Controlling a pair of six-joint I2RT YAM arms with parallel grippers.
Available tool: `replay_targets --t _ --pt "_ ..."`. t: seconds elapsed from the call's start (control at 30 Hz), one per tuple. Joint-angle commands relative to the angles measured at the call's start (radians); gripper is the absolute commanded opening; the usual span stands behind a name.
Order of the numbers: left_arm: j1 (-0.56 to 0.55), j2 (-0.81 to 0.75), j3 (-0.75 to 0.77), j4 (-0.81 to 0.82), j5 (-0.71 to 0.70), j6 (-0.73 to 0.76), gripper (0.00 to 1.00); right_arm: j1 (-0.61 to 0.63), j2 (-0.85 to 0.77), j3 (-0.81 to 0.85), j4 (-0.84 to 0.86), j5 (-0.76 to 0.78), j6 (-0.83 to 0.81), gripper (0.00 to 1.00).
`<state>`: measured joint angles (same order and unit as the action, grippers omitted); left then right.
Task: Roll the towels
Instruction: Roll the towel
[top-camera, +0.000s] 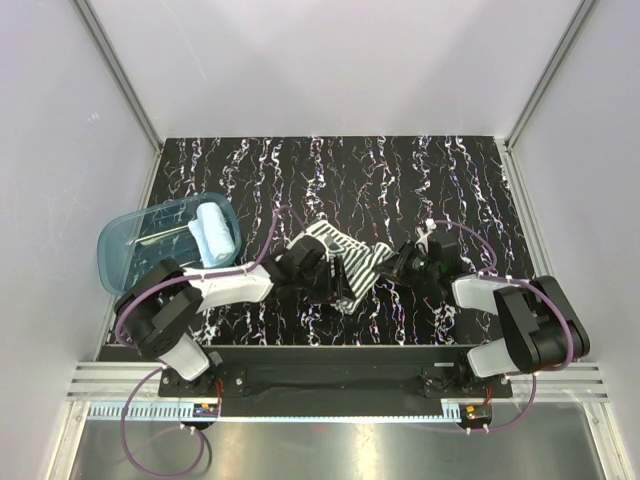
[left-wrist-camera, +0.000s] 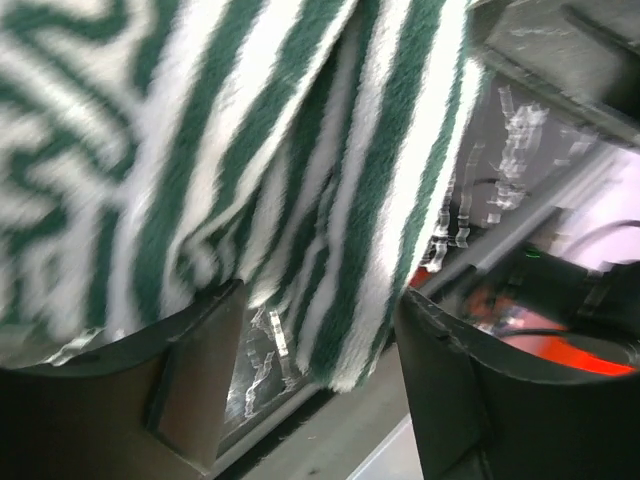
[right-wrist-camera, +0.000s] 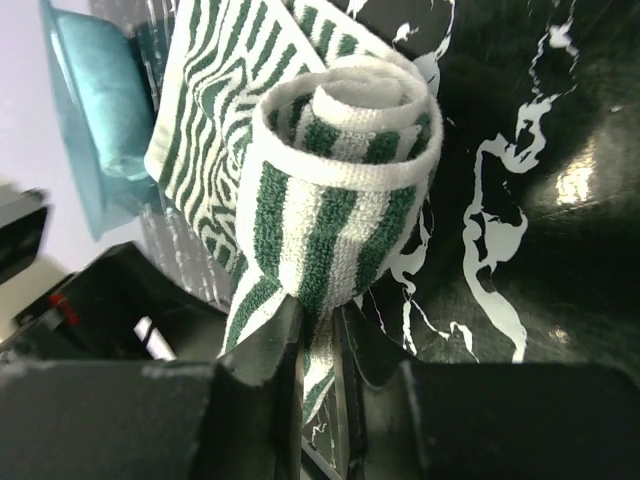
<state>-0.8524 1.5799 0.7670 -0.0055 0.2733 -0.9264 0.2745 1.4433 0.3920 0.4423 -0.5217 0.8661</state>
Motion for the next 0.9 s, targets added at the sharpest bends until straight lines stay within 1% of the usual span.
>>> replay_targets --t 0.0,0.03,0.07,0.1,0.13,0.17,0.23,0.33,0.4,0.53,0.57,0.63,0.73,0.87 --pt "-0.045 -0.057 0.092 -0.221 -0.193 0.132 0.66 0.012 -0.072 0.074 -0.250 0.092 -0.099 0.15" --pt "-0.059 -0.064 0.110 -0.273 -0.254 0.159 0.66 0.020 -0.078 0.083 -0.278 0.098 -0.105 0.15" --pt "-0.089 -0.072 0.151 -0.299 -0.276 0.173 0.67 0.023 -0.086 0.102 -0.331 0.110 -0.120 0.15" --pt "-0.108 -0.081 0.172 -0.327 -0.330 0.188 0.67 0.028 -0.087 0.111 -0.353 0.114 -0.127 0.15" --pt "-0.126 -0.086 0.198 -0.377 -0.406 0.223 0.68 0.038 -0.090 0.117 -0.376 0.121 -0.133 0.15" --pt "-0.164 -0.089 0.221 -0.404 -0.446 0.239 0.69 0.045 -0.096 0.137 -0.428 0.143 -0.140 0.15" --pt "-0.201 -0.095 0.282 -0.454 -0.546 0.294 0.70 0.058 -0.104 0.166 -0.514 0.170 -0.148 0.15" --pt "-0.258 -0.103 0.342 -0.496 -0.643 0.351 0.72 0.071 -0.113 0.209 -0.573 0.201 -0.159 0.15" --pt "-0.304 -0.110 0.362 -0.495 -0.683 0.389 0.72 0.091 -0.113 0.240 -0.648 0.229 -0.167 0.15" --pt "-0.414 -0.097 0.406 -0.453 -0.790 0.550 0.74 0.117 -0.098 0.330 -0.761 0.259 -0.179 0.15" --pt "-0.451 -0.083 0.411 -0.446 -0.798 0.572 0.75 0.123 -0.093 0.341 -0.774 0.261 -0.180 0.15" --pt "-0.487 -0.066 0.420 -0.416 -0.790 0.619 0.75 0.127 -0.089 0.367 -0.803 0.265 -0.182 0.15" --pt "-0.513 -0.040 0.411 -0.367 -0.761 0.658 0.75 0.132 -0.074 0.401 -0.843 0.270 -0.188 0.15" --pt "-0.519 0.018 0.394 -0.320 -0.744 0.682 0.75 0.147 -0.057 0.430 -0.883 0.275 -0.194 0.15"
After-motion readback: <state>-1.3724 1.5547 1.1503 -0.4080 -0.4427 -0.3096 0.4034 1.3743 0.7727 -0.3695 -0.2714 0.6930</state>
